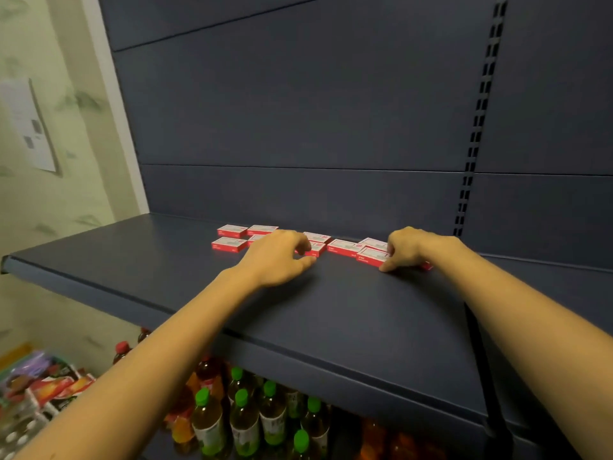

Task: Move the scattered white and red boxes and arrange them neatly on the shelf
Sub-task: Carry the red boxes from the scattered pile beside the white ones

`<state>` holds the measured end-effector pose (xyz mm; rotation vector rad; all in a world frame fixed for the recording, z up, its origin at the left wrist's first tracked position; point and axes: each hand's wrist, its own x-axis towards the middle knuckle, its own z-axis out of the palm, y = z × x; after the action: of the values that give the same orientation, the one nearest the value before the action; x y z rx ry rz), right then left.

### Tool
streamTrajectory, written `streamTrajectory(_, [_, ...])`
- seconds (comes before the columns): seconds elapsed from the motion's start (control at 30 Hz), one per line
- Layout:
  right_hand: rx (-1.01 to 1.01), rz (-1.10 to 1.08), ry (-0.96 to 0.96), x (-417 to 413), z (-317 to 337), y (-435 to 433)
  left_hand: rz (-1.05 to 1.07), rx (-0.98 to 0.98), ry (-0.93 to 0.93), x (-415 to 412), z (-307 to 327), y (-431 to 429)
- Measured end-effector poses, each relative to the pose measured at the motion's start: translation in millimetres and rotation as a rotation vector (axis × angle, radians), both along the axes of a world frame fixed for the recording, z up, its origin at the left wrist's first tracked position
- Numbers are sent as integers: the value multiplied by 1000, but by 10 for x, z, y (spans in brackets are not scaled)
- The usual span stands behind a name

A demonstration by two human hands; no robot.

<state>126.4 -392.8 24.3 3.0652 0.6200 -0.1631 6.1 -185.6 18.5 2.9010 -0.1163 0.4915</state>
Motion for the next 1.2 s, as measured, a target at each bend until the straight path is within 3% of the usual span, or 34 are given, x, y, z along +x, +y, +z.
streamTrajectory(0.2, [-78,-39,-3,-22,35,75,-116,2,-9,508,64,95])
streamTrajectory(0.37, [-76,-107,-60,-190,110,1,-293,87,101,935,46,123])
streamTrajectory(0.67, [111,-257,-223,-723,106,-251,-500,197,302,1575,-83,103])
streamTrajectory(0.97, [254,-293,-288,-1247,23,-338,-668,184,153,1602,54,187])
streamTrajectory(1.2, [321,-319,-389,-1704,148,-679,-854,-63,23,1073,445,-201])
